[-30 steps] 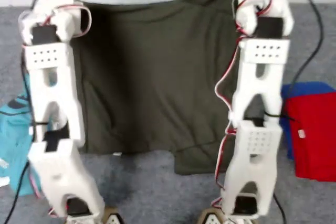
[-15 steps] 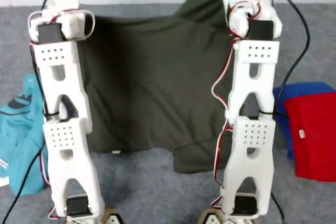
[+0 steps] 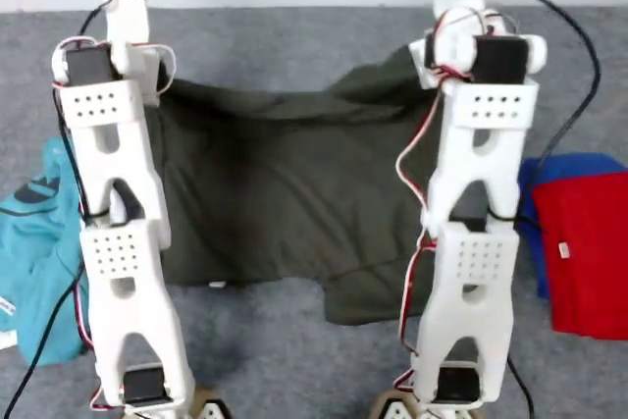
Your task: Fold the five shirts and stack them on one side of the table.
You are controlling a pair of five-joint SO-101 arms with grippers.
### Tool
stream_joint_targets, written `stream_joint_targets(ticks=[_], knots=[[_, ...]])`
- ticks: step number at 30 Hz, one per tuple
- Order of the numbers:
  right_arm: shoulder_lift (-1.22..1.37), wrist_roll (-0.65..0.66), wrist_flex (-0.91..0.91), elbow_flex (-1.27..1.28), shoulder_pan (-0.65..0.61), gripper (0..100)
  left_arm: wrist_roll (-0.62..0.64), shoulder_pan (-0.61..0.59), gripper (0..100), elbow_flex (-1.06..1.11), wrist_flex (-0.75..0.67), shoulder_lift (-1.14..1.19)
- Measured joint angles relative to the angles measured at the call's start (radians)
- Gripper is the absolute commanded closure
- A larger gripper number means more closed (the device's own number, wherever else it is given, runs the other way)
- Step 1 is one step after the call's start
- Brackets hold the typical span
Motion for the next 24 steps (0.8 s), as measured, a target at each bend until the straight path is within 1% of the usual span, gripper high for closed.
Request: stream_joint_targets(ticks=[2,5,9,11,17,21,24], knots=[[-0.072,0.000,0.000,0.094,-0.002,98.9,0.000,0.000,99,0.132,0.000,-0.075],[-0.219,0.000,0.000,0.311,0.002,98.9,0.003,-0.006,99,0.362,0.000,-0.216],[-0.486,0.012,0.002,0.715,-0.041,98.9,0.002,-0.009,99,0.641,0.000,-0.394],[-0.615,0.034,0.002,0.914,-0.051,98.9,-0.020,-0.008,99,0.752,0.000,-0.465],[-0.964,0.107,-0.034,1.436,-0.049,98.9,-0.066,-0.008,99,1.008,0.000,-0.614],[-1.143,0.133,-0.083,1.686,-0.052,98.9,-0.071,-0.008,99,1.151,0.000,-0.686],[-1.247,0.138,-0.103,1.809,-0.052,98.9,-0.077,-0.008,99,1.247,0.000,-0.744]])
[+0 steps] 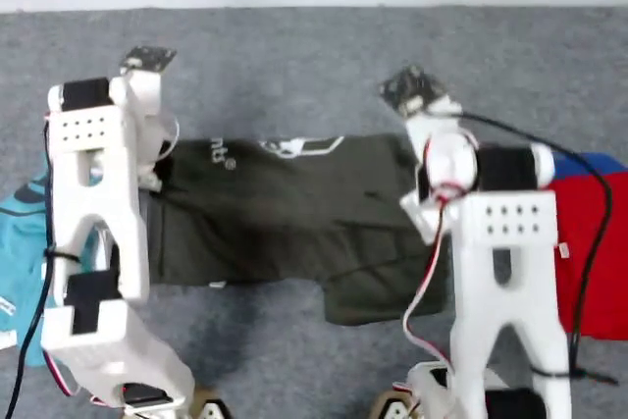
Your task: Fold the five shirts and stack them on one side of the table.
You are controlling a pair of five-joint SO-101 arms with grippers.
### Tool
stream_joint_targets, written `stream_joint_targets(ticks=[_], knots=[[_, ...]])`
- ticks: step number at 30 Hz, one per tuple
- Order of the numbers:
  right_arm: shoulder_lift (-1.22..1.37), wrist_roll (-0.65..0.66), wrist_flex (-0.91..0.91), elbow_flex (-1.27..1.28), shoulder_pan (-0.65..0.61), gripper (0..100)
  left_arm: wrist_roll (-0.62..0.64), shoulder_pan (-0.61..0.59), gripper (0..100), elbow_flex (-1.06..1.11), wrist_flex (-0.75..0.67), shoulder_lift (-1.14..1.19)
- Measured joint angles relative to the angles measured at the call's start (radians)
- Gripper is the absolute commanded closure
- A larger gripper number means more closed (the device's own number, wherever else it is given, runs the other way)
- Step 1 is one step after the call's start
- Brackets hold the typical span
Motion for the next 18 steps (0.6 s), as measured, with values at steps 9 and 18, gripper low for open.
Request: stream_joint_targets(ticks=[9,18], knots=[[-0.176,0.034,0.000,0.181,0.000,98.9,-0.021,0.000,99,0.239,-0.003,-0.198],[-0.193,0.035,0.018,0.206,0.000,98.9,-0.091,-0.080,99,0.344,-0.005,-0.296]])
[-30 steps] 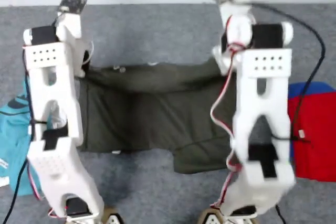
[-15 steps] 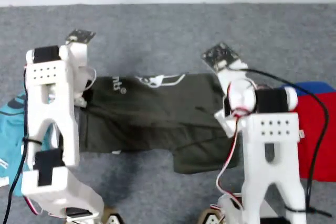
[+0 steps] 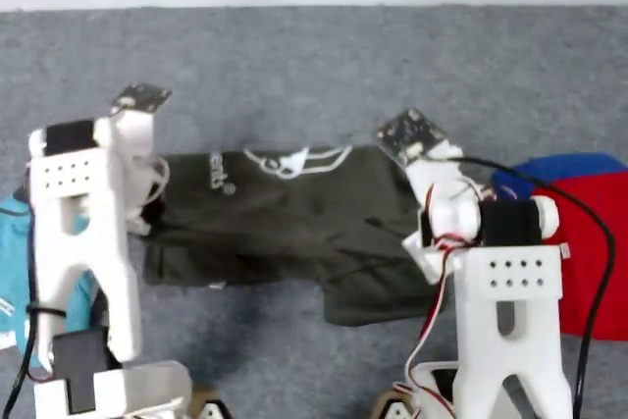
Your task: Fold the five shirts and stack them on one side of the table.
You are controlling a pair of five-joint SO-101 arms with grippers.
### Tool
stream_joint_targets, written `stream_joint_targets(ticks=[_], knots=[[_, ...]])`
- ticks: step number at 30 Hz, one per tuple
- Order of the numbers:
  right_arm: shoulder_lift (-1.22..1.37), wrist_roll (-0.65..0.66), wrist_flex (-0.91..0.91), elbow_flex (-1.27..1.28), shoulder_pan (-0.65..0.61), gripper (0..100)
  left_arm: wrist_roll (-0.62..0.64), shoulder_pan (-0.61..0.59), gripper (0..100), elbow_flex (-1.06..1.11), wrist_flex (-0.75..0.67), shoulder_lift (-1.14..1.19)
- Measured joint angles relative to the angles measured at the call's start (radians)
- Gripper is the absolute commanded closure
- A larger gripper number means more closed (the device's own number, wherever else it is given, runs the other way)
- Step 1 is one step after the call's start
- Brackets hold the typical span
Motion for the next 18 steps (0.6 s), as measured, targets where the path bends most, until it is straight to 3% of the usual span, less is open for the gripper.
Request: stream_joint_targets(ticks=[4,18], knots=[[0.000,0.000,0.037,0.000,-0.002,98.9,-0.041,-0.057,99,0.035,0.002,0.000],[0.000,0.000,0.074,0.000,-0.002,98.9,-0.084,-0.060,99,0.140,-0.017,0.000]])
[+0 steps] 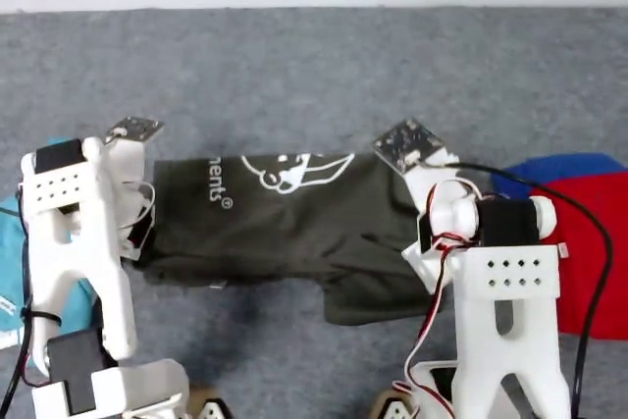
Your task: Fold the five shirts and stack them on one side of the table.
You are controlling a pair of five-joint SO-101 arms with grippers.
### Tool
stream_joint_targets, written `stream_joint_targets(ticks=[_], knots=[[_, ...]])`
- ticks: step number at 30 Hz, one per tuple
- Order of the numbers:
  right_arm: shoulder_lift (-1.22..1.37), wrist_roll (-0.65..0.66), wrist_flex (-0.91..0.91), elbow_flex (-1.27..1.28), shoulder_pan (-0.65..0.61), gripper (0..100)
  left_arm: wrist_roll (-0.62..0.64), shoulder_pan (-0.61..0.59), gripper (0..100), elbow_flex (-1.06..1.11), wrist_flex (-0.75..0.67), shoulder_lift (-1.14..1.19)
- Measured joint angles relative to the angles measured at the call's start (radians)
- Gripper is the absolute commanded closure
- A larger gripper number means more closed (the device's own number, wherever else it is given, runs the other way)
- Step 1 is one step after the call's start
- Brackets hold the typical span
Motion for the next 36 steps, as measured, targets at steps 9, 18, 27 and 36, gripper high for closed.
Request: stream_joint_targets(ticks=[9,18,27,36], knots=[[0.000,0.000,0.009,0.000,0.000,92.8,0.000,-0.005,90,0.000,0.000,0.000],[-0.020,-0.049,0.011,0.000,0.035,79.7,0.000,-0.005,89,0.000,-0.028,0.000],[-0.132,-0.057,-0.014,0.002,0.138,79.7,0.028,-0.005,89,0.000,-0.115,0.000],[-0.037,-0.117,-0.404,0.155,0.161,79.7,0.193,0.163,89,0.000,-0.368,0.000]])
